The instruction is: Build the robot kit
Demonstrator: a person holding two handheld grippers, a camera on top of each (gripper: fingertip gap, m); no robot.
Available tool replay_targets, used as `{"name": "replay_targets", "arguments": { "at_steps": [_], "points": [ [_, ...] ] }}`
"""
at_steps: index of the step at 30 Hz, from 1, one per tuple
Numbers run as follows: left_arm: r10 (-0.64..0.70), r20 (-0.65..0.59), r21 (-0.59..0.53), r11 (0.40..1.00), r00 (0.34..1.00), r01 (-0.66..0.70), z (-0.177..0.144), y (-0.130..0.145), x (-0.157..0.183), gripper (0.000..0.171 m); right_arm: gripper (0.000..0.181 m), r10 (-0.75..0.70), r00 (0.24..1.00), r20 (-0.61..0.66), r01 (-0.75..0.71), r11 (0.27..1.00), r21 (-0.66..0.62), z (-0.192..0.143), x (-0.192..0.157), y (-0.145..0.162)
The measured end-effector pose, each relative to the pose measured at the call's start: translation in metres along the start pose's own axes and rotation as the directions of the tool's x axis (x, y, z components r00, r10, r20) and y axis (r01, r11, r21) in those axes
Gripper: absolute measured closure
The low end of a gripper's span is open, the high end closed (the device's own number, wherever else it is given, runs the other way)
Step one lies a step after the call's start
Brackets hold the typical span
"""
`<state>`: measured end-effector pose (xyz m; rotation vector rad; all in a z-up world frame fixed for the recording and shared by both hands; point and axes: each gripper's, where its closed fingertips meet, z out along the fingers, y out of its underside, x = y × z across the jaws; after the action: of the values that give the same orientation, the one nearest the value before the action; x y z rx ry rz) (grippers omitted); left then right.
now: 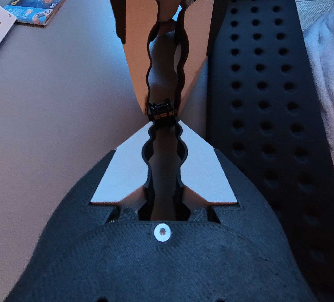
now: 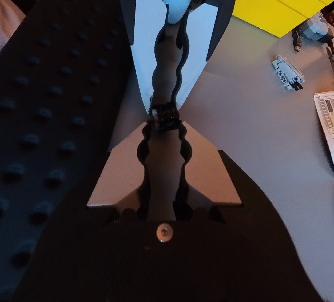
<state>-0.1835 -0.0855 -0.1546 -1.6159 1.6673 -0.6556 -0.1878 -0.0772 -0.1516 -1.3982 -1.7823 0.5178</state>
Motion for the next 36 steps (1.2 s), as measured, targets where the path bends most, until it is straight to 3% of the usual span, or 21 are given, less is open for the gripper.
{"name": "replay_targets", "arguments": {
  "at_steps": [16,26,31,36],
  "points": [
    [-0.132,-0.083,-0.007,0.991,0.988,0.132,0.000,0.002,-0.003,0.152,0.151,0.163,0.985,0.057,-0.166,0.985,0.050,-0.002,0.004,-0.002],
    [-0.143,-0.041,-0.008,0.990,0.989,0.142,0.001,0.003,-0.009,0.150,0.151,0.194,0.979,0.054,-0.197,0.980,0.043,0.000,0.009,-0.001],
    [-0.150,0.000,-0.036,0.988,0.989,0.150,0.003,0.007,-0.014,0.134,0.151,0.229,0.973,0.039,-0.230,0.972,0.039,0.000,0.013,0.001],
    [-0.241,0.014,0.003,0.971,0.971,0.241,0.000,0.003,-0.022,0.140,0.152,0.248,0.968,0.027,-0.249,0.968,0.028,0.001,0.016,0.003]
  ]
}}
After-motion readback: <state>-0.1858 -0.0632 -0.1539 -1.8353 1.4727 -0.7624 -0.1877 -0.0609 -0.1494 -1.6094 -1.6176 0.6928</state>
